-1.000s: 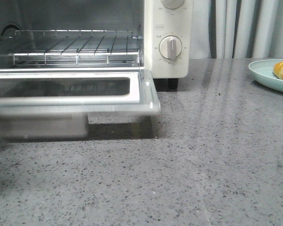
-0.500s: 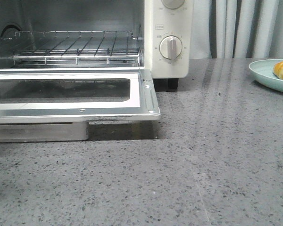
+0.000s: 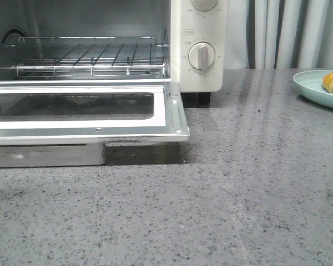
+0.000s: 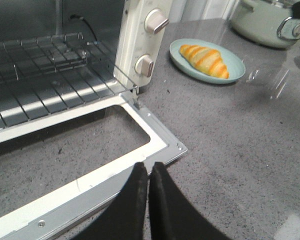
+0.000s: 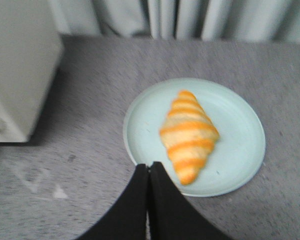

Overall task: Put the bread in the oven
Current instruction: 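Grasp the croissant on the blue plate with the right gripper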

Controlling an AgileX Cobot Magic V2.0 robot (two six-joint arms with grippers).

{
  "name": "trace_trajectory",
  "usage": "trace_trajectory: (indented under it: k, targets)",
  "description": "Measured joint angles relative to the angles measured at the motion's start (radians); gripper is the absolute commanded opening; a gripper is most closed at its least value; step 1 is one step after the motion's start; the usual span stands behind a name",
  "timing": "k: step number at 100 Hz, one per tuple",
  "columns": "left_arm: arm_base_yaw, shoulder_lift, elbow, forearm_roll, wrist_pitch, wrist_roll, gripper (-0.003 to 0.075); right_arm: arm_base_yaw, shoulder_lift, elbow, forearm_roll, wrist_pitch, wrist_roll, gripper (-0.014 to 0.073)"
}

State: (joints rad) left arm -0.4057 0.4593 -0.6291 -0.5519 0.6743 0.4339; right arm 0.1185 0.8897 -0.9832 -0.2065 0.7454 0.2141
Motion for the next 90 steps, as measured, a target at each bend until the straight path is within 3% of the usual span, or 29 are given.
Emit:
trace_trajectory:
  k: [19, 26, 90]
  targets:
    - [0.0, -0.05, 0.0, -0.002, 0.001, 0.0, -0.0021, -0.116, 0.156, -0.01, 0.015, 0.002, 0.004, 0.033]
    - [0.0, -0.059, 0.0, -0.002, 0.002, 0.0, -0.0021, -0.144, 0.197, -0.01, 0.015, 0.0, 0.004, 0.0388]
    - [0.0, -0.061, 0.0, -0.002, 0.002, 0.0, -0.0021, -0.163, 0.556, -0.014, 0.019, -0.186, 0.004, 0.0361]
